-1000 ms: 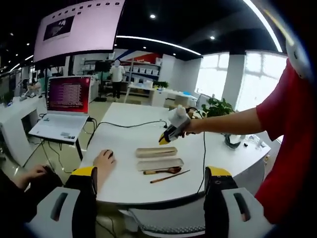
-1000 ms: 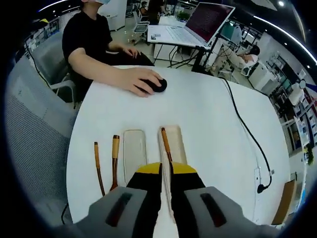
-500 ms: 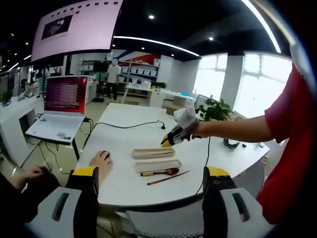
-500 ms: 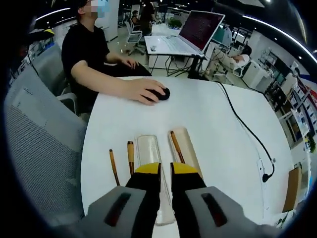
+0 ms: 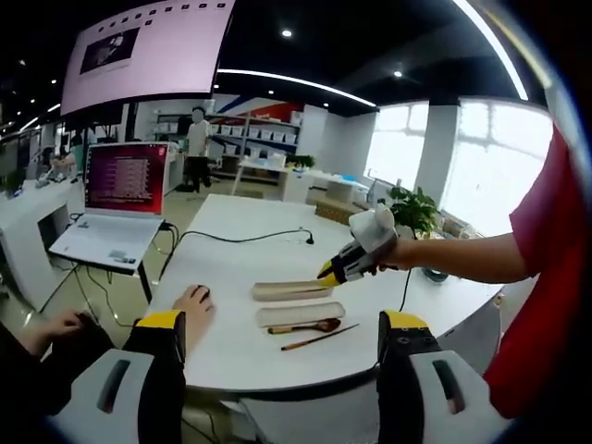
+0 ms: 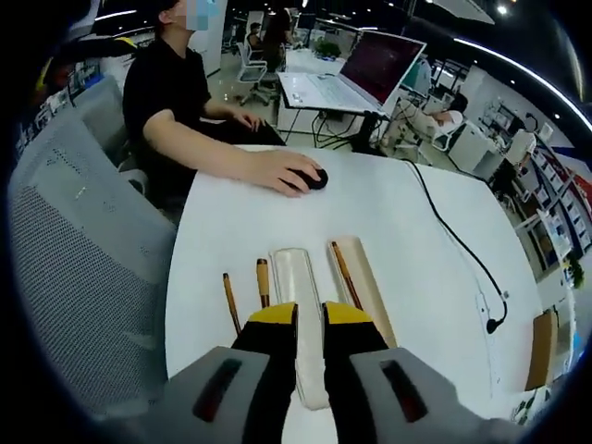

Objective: Arrange the utensils inside the cutlery case until each visible utensil rests in its matching compartment.

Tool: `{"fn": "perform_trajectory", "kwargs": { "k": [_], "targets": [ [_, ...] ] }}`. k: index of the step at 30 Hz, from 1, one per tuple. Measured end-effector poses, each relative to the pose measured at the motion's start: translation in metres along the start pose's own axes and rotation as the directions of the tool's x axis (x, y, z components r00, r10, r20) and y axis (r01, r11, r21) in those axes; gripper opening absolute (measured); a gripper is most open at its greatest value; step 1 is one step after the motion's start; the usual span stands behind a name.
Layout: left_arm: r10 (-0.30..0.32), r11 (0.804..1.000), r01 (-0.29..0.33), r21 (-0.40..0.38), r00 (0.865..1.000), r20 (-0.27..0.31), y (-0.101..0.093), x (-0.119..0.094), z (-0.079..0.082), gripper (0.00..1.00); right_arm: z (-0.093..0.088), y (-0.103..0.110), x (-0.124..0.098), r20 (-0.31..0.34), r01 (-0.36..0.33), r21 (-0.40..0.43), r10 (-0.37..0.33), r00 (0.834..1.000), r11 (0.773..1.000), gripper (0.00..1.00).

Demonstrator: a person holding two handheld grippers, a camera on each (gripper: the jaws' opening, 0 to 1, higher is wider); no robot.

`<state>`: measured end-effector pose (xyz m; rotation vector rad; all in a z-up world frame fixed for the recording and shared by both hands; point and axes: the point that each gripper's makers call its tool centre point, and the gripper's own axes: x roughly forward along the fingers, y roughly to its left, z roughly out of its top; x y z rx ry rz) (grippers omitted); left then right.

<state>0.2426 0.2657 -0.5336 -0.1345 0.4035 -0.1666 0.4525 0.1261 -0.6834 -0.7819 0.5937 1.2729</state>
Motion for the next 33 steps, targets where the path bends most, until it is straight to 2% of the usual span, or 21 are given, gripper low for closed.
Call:
{"fn": "perform_trajectory", "kwargs": {
  "k": [8, 11, 16, 25, 29, 31, 33],
  "targets": [
    [0.008, 1.0, -0.008, 0.021, 1.0, -0.006, 0.0, 0.005, 0.005, 0.87, 0.005, 0.015, -0.004, 0.058, -0.001, 0.066, -0.002, 0.998, 0.998, 0.07],
    [0.011, 0.999, -0.011, 0.032, 1.0, 0.0, 0.001, 0.005, 0.009, 0.87, -0.001, 0.026, -0.001, 0.048, -0.004, 0.037, 0.002, 0.999, 0.999, 0.08],
    [0.021, 0.999, -0.021, 0.029, 1.0, 0.009, 0.004, 0.006, 0.012, 0.88, -0.006, 0.028, -0.001, 0.054, 0.005, 0.054, -0.008, 0.999, 0.999, 0.12],
    [0.056, 0.998, -0.056, 0.007, 0.998, 0.006, 0.013, 0.002, 0.007, 0.87, -0.016, 0.042, 0.006, 0.033, -0.036, 0.04, 0.034, 0.999, 0.999, 0.13],
    [0.054, 0.999, -0.054, 0.007, 0.998, -0.012, 0.014, 0.002, 0.001, 0.87, -0.021, 0.049, 0.01, 0.026, -0.062, 0.037, 0.061, 0.998, 0.997, 0.18],
    [0.047, 0.999, -0.047, -0.002, 0.999, -0.003, 0.014, 0.002, 0.003, 0.88, -0.021, 0.054, 0.011, 0.033, -0.078, 0.038, 0.077, 0.997, 0.996, 0.24],
    [0.043, 0.999, -0.043, -0.027, 0.999, 0.024, 0.015, 0.001, 0.008, 0.89, -0.021, 0.058, 0.012, 0.035, -0.077, 0.034, 0.076, 0.996, 0.996, 0.24]
  ]
}}
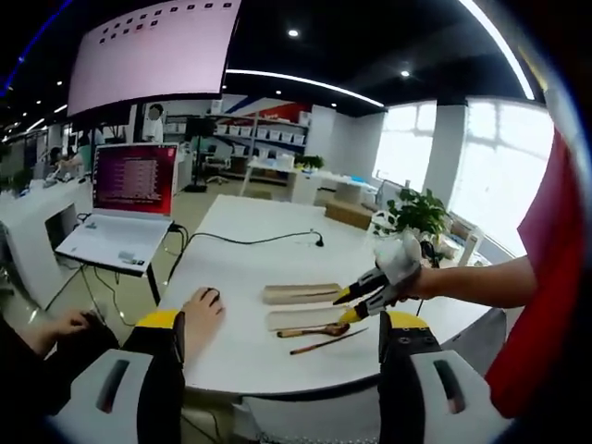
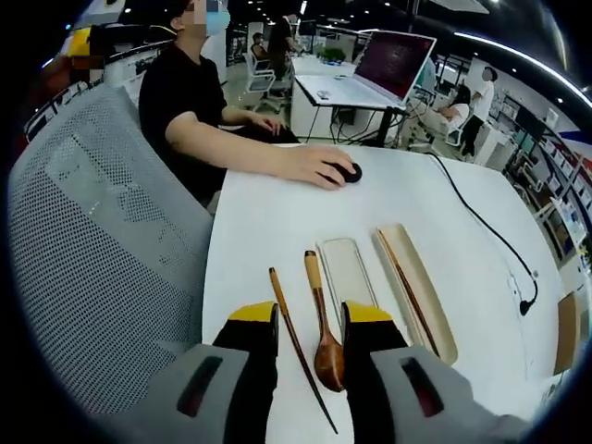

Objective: Arrange the utensils inside the cutlery case until each visible utensil rests in its matching compartment.

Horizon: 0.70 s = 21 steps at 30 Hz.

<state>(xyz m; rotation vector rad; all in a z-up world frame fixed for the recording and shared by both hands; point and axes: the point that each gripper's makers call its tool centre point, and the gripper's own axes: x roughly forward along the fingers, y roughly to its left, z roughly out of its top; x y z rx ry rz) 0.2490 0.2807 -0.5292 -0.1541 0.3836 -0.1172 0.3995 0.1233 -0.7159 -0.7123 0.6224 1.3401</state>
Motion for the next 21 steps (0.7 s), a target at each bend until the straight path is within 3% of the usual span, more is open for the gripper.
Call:
{"fn": "perform_trajectory", "kwargs": {
  "k": [9, 12, 15, 18, 19, 21],
  "targets": [
    [0.007, 1.0, -0.006, 0.013, 1.0, -0.03, 0.0014, 0.0016, -0.0076, 0.88, -0.0015, 0.0004, 0.001, -0.005, -0.001, 0.002, 0.001, 1.0, 1.0, 0.22],
    [0.014, 1.0, -0.014, 0.008, 1.0, -0.028, 0.0036, 0.0008, -0.0083, 0.88, -0.0027, 0.0014, 0.0027, 0.002, 0.006, -0.058, -0.006, 1.0, 0.998, 0.1],
    [-0.013, 0.998, 0.014, -0.055, 1.0, 0.022, -0.001, -0.0004, -0.0011, 0.9, -0.0064, 0.0018, 0.0061, -0.018, -0.003, -0.028, 0.002, 1.0, 1.0, 0.18],
    [-0.007, 0.999, 0.008, -0.035, 1.0, 0.013, 0.0004, -0.0002, -0.002, 0.88, -0.0049, 0.0005, 0.0064, -0.008, -0.003, -0.035, 0.003, 1.0, 0.999, 0.06],
    [-0.005, 1.0, 0.005, -0.018, 1.0, 0.006, 0.0013, 0.0003, -0.0036, 0.89, -0.001, -0.003, 0.0087, 0.024, 0.008, 0.011, -0.008, 1.0, 1.0, 0.05],
    [0.002, 1.0, -0.002, -0.013, 1.0, 0.001, 0.0058, 0.003, -0.0058, 0.89, -0.0029, -0.0012, 0.0098, 0.023, -0.017, 0.081, 0.015, 1.0, 0.997, 0.1]
  ]
}}
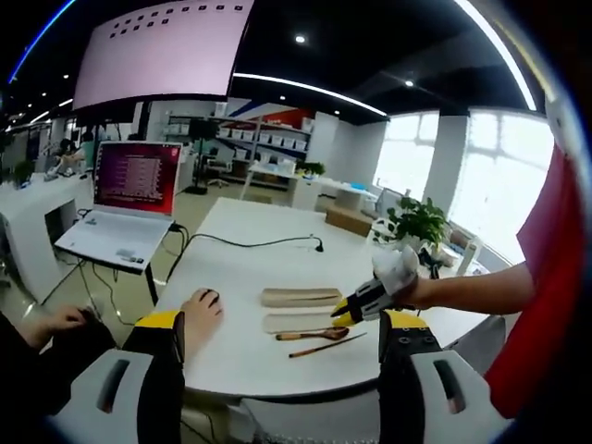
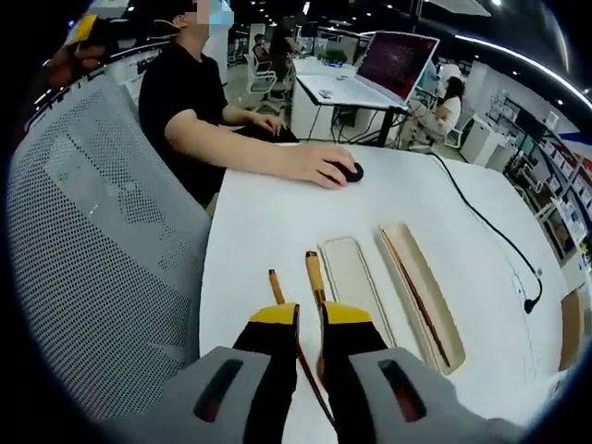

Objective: Arrange the utensils inside the cutlery case until each visible utensil rests in its matching compartment.

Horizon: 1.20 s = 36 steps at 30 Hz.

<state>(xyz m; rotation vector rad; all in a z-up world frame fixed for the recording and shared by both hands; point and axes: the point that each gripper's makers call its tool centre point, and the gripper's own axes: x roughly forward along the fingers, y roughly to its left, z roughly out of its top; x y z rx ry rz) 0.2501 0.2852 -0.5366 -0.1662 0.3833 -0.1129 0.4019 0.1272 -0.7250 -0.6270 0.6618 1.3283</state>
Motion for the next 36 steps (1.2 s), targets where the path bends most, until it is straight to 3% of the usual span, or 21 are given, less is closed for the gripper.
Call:
{"fn": "perform_trajectory", "kwargs": {
  "k": [4, 7, 12, 21, 27, 36],
  "targets": [
    [-0.007, 1.0, 0.007, -0.006, 1.0, 0.006, 0.0, 0.001, 0.004, 0.88, -0.003, -0.002, 0.001, -0.003, 0.015, -0.055, -0.015, 1.0, 0.998, 0.08],
    [-0.015, 1.0, 0.015, 0.0, 1.0, -0.001, -0.003, 0.002, 0.002, 0.87, -0.014, 0.003, 0.004, -0.037, -0.014, -0.059, 0.012, 0.999, 0.998, 0.13],
    [-0.023, 1.0, 0.023, 0.007, 1.0, -0.014, -0.006, 0.004, -0.004, 0.86, -0.026, 0.007, 0.01, -0.072, -0.033, -0.079, 0.027, 0.997, 0.996, 0.12],
    [-0.015, 1.0, 0.015, -0.003, 0.999, -0.029, -0.001, 0.0, -0.012, 0.85, -0.026, 0.007, 0.014, -0.103, -0.042, -0.11, 0.031, 0.994, 0.993, 0.1],
    [-0.005, 1.0, 0.005, 0.002, 0.999, -0.039, 0.001, -0.005, -0.015, 0.84, -0.037, 0.01, 0.028, -0.178, -0.081, -0.18, 0.049, 0.983, 0.98, 0.09],
    [0.008, 1.0, -0.007, 0.016, 0.998, -0.062, 0.002, -0.009, -0.024, 0.84, -0.05, 0.017, 0.044, -0.256, -0.14, -0.219, 0.082, 0.963, 0.965, 0.08]
  ]
}}
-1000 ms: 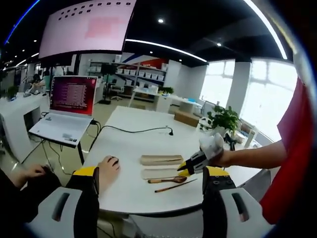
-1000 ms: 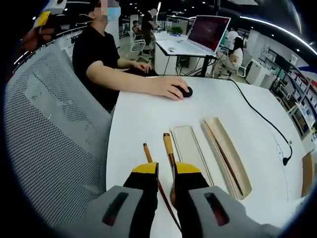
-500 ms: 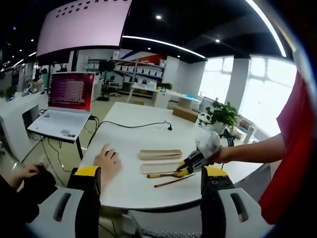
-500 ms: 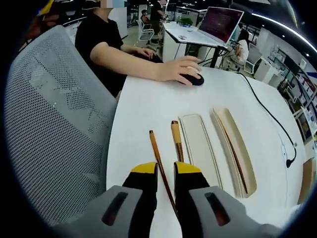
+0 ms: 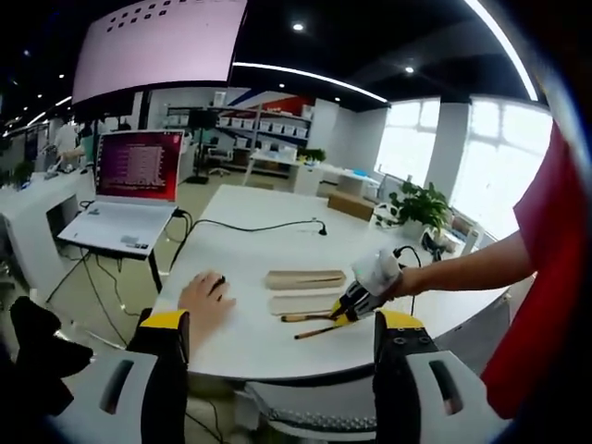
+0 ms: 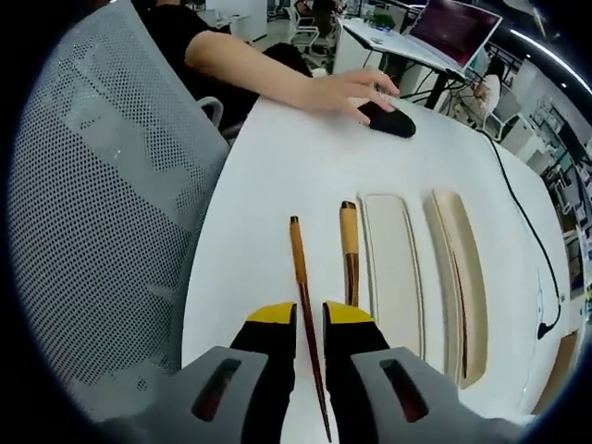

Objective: Arrange the utensils inside the cutlery case until each visible utensil rests in its matching compartment.

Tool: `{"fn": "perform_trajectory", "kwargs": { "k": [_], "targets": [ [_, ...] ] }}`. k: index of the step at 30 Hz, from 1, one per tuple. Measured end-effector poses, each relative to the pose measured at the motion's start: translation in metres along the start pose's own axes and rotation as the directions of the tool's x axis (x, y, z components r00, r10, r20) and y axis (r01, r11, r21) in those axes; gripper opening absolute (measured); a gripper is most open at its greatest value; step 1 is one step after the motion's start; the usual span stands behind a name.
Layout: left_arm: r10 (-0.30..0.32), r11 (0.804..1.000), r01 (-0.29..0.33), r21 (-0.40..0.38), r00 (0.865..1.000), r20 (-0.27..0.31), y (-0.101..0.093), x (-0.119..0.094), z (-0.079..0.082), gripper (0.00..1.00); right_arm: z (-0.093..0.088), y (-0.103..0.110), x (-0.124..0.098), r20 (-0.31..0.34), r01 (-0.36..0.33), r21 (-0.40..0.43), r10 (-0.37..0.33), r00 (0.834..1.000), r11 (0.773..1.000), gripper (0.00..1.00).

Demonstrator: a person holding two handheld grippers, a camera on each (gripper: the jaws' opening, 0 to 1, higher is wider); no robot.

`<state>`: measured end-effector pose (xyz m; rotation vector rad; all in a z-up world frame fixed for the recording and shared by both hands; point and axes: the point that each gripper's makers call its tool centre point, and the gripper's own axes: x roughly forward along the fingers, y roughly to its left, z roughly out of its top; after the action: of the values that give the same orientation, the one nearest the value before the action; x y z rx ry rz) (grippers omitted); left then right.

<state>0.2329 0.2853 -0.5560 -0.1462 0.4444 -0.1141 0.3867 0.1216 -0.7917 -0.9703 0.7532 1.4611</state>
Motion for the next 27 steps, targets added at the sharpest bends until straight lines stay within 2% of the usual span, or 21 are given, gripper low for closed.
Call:
{"fn": "perform_trajectory", "kwargs": {
  "k": [12, 27],
  "targets": [
    [0.014, 1.0, -0.014, -0.006, 1.0, 0.012, 0.005, 0.001, 0.003, 0.83, 0.002, 0.001, 0.01, -0.03, -0.021, 0.014, 0.021, 0.999, 1.0, 0.07],
    [0.029, 1.0, -0.029, -0.01, 1.0, -0.008, 0.01, -0.003, -0.005, 0.82, -0.007, 0.002, 0.023, -0.093, -0.044, -0.012, 0.043, 0.995, 0.999, 0.06]
  ]
}}
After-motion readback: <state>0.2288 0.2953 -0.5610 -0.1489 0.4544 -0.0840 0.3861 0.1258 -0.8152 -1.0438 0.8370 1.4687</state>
